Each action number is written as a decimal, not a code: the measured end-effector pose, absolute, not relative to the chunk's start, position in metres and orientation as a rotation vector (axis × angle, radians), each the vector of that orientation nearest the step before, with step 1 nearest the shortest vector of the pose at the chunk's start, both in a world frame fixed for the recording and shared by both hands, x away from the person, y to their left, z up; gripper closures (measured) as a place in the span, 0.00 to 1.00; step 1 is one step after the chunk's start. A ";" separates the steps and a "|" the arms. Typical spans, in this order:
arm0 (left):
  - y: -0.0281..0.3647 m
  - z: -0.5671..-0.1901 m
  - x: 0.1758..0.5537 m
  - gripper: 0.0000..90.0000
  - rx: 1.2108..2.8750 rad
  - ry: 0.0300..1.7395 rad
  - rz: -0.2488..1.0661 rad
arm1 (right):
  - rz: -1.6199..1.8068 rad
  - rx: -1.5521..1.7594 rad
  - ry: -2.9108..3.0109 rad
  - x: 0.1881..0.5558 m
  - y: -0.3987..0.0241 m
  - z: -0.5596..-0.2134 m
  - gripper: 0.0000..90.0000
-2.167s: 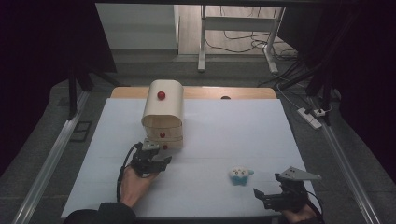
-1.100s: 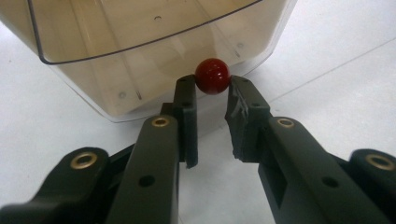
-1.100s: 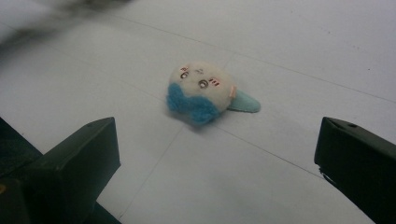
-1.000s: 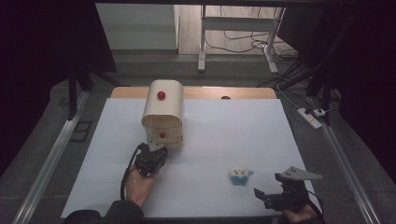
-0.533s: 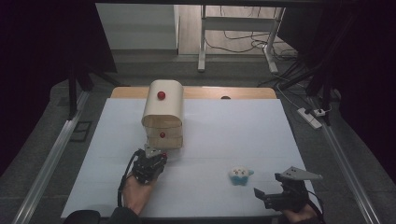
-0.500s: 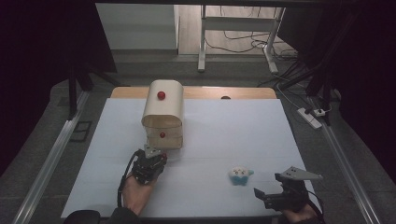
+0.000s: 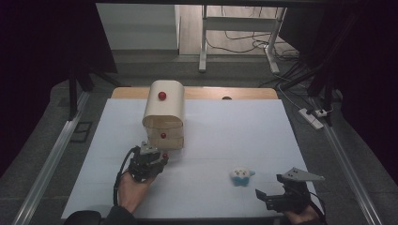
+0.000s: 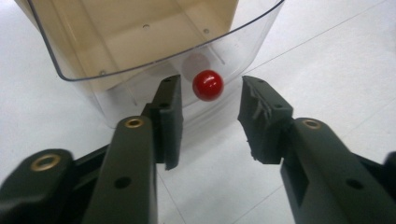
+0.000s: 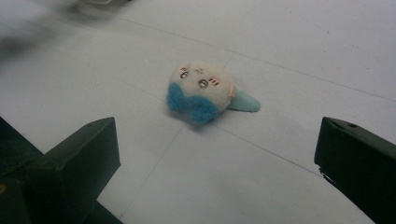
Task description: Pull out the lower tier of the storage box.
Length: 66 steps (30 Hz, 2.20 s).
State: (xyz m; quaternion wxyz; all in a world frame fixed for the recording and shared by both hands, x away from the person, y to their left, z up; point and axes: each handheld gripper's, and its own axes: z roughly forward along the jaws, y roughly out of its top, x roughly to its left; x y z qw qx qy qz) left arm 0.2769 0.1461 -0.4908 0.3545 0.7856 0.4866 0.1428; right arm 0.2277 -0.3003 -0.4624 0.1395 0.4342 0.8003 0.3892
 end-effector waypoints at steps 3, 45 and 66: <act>0.149 -0.488 0.277 0.59 2.035 1.236 0.351 | 1.127 1.254 2.314 0.228 -0.300 -0.462 0.00; 0.156 -0.465 0.310 0.06 2.174 0.933 0.163 | 1.116 1.266 2.316 0.227 -0.301 -0.463 0.00; 0.152 -0.477 0.323 0.62 2.255 0.945 0.263 | 1.119 1.270 2.317 0.227 -0.302 -0.463 0.00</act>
